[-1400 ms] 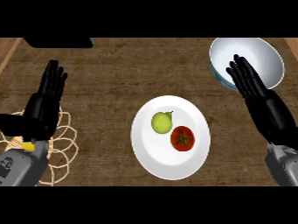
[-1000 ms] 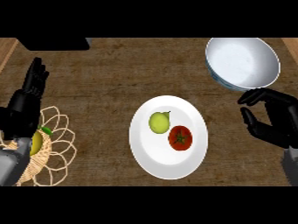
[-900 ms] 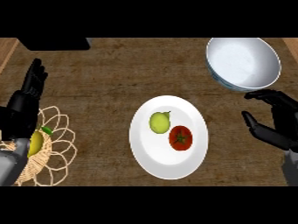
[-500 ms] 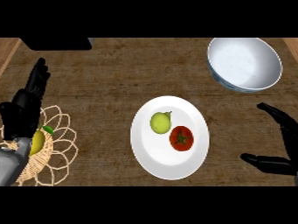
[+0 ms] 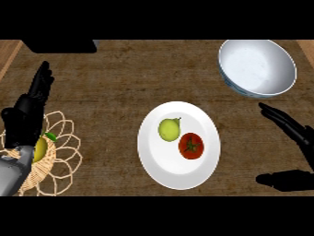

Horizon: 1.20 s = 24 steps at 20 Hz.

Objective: Pick the tomato from the plate and place it in the bowl

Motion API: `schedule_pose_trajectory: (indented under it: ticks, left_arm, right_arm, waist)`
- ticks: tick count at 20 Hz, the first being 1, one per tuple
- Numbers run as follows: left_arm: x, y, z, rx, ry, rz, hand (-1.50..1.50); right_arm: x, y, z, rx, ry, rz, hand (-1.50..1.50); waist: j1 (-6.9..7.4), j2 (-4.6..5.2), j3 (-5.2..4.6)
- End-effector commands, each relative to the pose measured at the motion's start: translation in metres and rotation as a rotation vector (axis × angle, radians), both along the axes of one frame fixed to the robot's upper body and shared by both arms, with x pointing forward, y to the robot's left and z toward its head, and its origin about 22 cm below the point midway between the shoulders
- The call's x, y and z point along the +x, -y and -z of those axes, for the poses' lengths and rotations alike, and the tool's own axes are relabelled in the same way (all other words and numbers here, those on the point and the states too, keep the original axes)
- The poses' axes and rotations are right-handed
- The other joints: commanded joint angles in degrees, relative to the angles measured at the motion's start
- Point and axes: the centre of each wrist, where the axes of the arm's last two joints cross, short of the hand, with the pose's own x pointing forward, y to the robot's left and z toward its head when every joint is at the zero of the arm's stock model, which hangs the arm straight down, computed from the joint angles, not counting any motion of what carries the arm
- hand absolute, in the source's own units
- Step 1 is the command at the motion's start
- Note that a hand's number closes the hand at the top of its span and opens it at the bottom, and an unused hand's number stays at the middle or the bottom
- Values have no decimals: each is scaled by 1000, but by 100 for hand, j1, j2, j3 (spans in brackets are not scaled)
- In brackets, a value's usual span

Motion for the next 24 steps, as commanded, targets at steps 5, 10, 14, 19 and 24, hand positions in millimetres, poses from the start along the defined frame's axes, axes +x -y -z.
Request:
schedule_pose_trajectory:
  ticks: [5, 10, 14, 19, 24]
  left_arm:
    - [7, 2, 5, 3, -4, -9, 0]
    - [6, -2, 2, 8, 14, 10, 0]
    - [-2, 8, 4, -13, -6, 12, 0]
    - [-11, 2, 0, -1, -12, -2, 0]
    - [-11, -2, 7, 3, 1, 2, 0]
  right_arm:
    - [-8, -70, -31, -288, -120, -35, -150]
    - [23, -99, -41, -376, -204, -90, -150]
    - [16, -136, -32, -440, -230, -76, -150]
    - [16, -147, -8, -585, -332, -21, -150]
    - [32, -158, 13, -620, -370, 23, -150]
  waist:
    - [18, 22, 8]
    - [72, 37, 12]
    - [51, 28, 14]
    - [72, 22, 16]
    - [58, 27, 15]
